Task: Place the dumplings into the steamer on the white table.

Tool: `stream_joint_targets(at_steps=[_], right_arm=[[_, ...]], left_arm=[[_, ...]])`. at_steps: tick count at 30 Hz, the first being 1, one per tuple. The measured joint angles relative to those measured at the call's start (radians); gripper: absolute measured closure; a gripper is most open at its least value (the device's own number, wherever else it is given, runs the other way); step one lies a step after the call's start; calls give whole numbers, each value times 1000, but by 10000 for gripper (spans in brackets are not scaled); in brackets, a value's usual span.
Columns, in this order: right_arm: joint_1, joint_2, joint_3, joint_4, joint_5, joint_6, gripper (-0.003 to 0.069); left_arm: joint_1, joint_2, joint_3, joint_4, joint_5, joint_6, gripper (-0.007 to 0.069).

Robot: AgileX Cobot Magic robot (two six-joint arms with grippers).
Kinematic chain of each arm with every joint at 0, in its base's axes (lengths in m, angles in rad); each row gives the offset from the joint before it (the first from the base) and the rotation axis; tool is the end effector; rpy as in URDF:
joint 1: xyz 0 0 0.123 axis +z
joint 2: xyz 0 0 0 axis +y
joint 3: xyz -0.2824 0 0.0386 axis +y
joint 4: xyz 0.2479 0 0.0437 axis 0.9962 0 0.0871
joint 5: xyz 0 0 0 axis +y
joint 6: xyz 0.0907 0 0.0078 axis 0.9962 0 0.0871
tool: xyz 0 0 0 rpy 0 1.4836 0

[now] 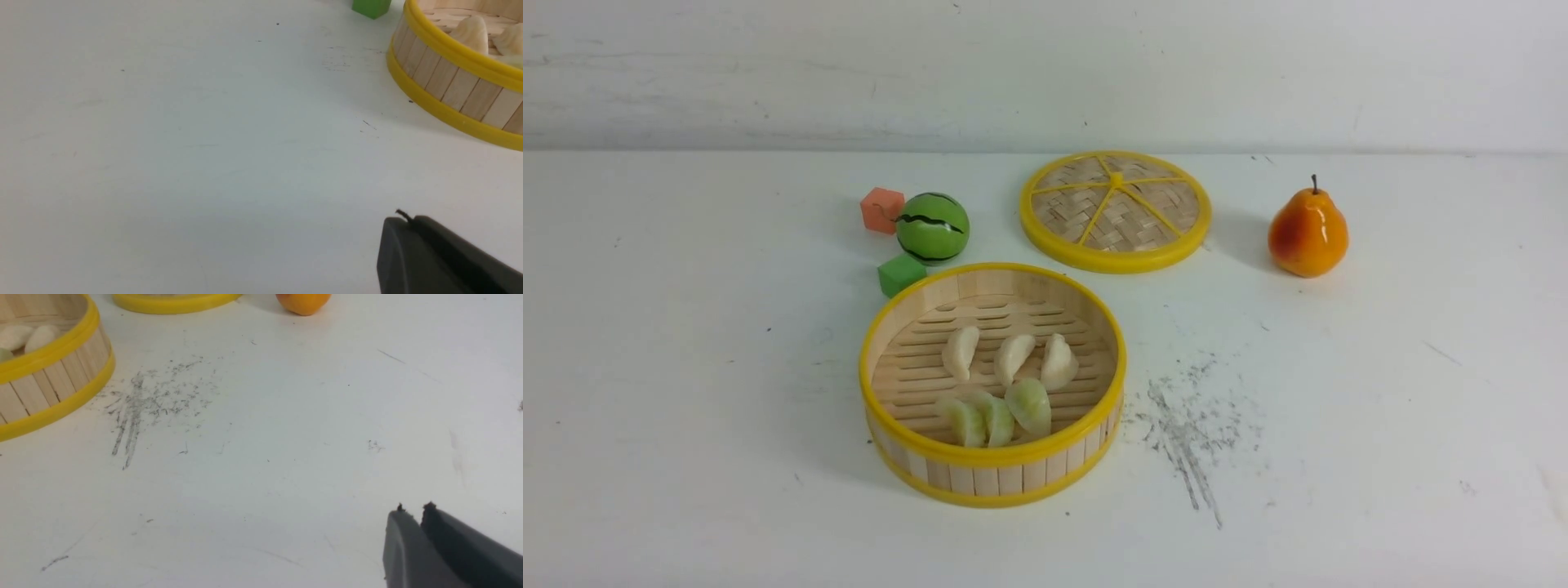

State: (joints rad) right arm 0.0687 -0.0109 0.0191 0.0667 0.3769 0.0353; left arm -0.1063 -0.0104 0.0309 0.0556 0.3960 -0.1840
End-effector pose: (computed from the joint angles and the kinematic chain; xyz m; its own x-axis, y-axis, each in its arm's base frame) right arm 0.0521 0.0058 0.1734 -0.2997 0.0768 -0.9510 -0.0632 0.9930 0.1001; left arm 0.0520 -0.0036 0.1678 -0.3296 -0.0979 -0.9390 0.0427 0.9921 -0.1184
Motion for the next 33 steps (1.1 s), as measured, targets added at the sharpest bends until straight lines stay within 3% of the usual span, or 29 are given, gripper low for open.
stream_joint_targets(at_steps=[33], right_arm=[[0,0,0,0,0,0,558]], left_arm=[[0,0,0,0,0,0,634]])
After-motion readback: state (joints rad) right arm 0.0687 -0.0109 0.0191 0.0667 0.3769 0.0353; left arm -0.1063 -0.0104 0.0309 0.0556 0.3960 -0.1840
